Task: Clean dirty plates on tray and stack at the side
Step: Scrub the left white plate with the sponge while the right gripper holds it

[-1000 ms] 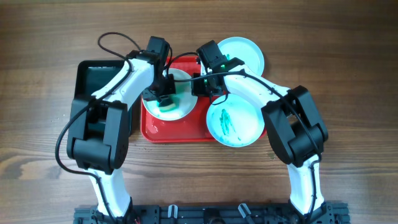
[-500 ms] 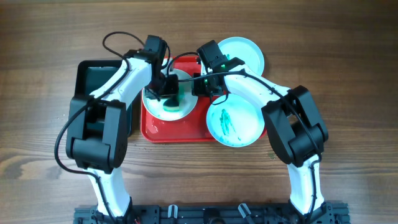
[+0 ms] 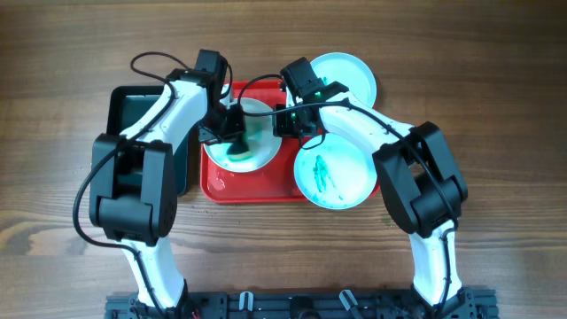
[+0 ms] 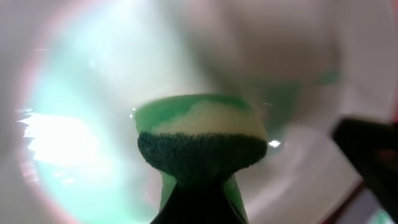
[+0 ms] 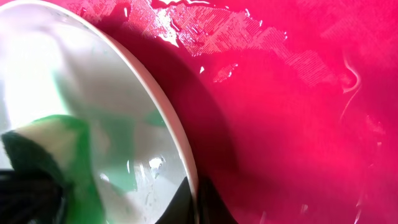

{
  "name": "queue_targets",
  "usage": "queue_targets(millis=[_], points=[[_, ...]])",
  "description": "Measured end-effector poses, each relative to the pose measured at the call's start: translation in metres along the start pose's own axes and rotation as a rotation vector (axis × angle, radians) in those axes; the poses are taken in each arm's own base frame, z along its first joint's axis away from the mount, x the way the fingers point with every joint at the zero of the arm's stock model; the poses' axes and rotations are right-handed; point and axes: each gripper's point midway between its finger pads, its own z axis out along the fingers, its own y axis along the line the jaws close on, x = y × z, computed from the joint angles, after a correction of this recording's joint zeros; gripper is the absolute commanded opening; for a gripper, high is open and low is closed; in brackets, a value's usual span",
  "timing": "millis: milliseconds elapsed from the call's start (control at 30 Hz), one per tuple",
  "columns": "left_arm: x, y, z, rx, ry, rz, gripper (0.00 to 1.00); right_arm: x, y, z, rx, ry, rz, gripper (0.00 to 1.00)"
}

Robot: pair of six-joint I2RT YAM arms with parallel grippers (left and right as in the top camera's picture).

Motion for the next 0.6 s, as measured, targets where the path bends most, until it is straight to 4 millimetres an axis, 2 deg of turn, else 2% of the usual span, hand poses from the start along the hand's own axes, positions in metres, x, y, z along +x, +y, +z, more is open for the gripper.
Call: queue_targets(millis=[67,200,267,333,433,533,600], points=[[-0.004,-0.011,0.000,0.061,-0.011,0.025,0.04,0.000,0.000,0.000,0.000,0.000,0.000,0.04],[-0.030,-0.028,-0.002,0.132,-0.119,0.060,0.04,0.000,0.000,0.000,-0.001,0.001,0.000,0.04],[-0.035,-0.018,-0.001,0.073,-0.145,0.002,0.04,0.000,0.000,0.000,-0.002,0.001,0.000,0.04],[-0.033,0.004,-0.001,-0.044,-0.150,-0.105,0.04,0.000,0.000,0.000,-0.003,0.002,0.000,0.04],[-0.014,0.035,-0.005,-0.215,-0.113,-0.245,0.04,0.000,0.000,0.000,-0.002,0.002,0.000,0.04],[0.001,0.046,-0.007,-0.274,-0.065,-0.274,0.04,0.000,0.000,0.000,-0.002,0.002,0.000,0.04],[0.004,0.040,-0.005,-0.239,-0.032,-0.219,0.04,0.001,0.000,0.000,-0.002,0.003,0.001,0.04]])
